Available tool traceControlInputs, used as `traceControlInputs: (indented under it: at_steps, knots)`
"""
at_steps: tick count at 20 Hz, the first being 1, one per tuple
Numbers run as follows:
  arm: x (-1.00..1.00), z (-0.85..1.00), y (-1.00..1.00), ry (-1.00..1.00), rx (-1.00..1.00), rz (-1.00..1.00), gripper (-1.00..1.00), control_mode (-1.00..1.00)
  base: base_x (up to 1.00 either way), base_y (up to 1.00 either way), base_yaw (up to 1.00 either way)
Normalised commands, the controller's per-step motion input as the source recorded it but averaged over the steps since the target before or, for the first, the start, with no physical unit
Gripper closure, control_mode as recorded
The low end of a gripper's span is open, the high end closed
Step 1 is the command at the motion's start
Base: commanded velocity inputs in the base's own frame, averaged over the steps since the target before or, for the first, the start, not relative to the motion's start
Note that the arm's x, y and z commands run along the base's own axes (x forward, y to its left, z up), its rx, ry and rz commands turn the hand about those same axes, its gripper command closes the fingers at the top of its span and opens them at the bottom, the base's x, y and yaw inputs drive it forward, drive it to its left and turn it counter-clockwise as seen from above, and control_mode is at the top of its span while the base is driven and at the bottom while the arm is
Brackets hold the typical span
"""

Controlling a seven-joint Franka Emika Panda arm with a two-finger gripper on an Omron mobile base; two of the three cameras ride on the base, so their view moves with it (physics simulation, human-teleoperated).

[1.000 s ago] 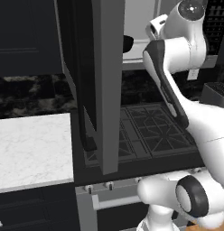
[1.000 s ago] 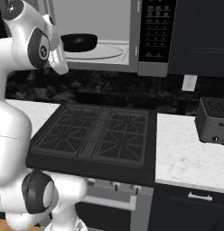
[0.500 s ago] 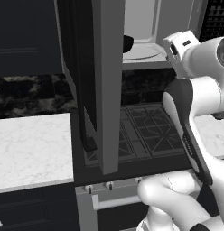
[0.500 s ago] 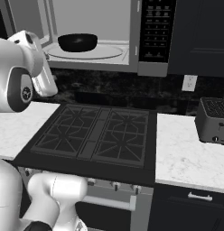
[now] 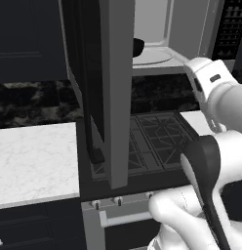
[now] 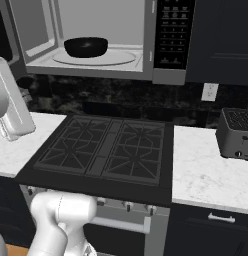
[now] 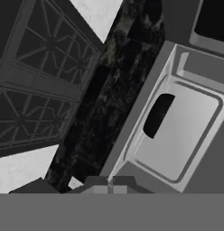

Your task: Open the microwave, place the bowl with waffle inside the microwave, then close the microwave door and turn it on.

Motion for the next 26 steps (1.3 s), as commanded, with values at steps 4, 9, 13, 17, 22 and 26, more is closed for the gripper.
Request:
traceControlInputs:
  at_steps: [4,9,13,17,22,26]
  knots:
    - [-1.0,0.07,0.34,-0.08,-0.03,-0.12,1.0,-1.0,0.0,0.0,0.0]
    - [-1.0,0.16,0.27,-0.09,0.0,-0.08,1.0,-1.0,0.0,0.0,0.0]
    - [-1.0,-0.01,0.84,-0.04,-0.06,-0.01,1.0,-1.0,0.0,0.0,0.0]
    - [-0.93,-0.02,1.0,-0.1,-0.13,-0.01,1.0,-1.0,0.0,0.0,0.0]
    - [-0.31,-0.01,0.96,-0.1,-0.11,-0.12,1.0,-1.0,0.0,0.0,0.0]
    - [0.12,-0.12,0.94,0.0,-0.2,-0.14,1.0,-1.0,0.0,0.0,0.0]
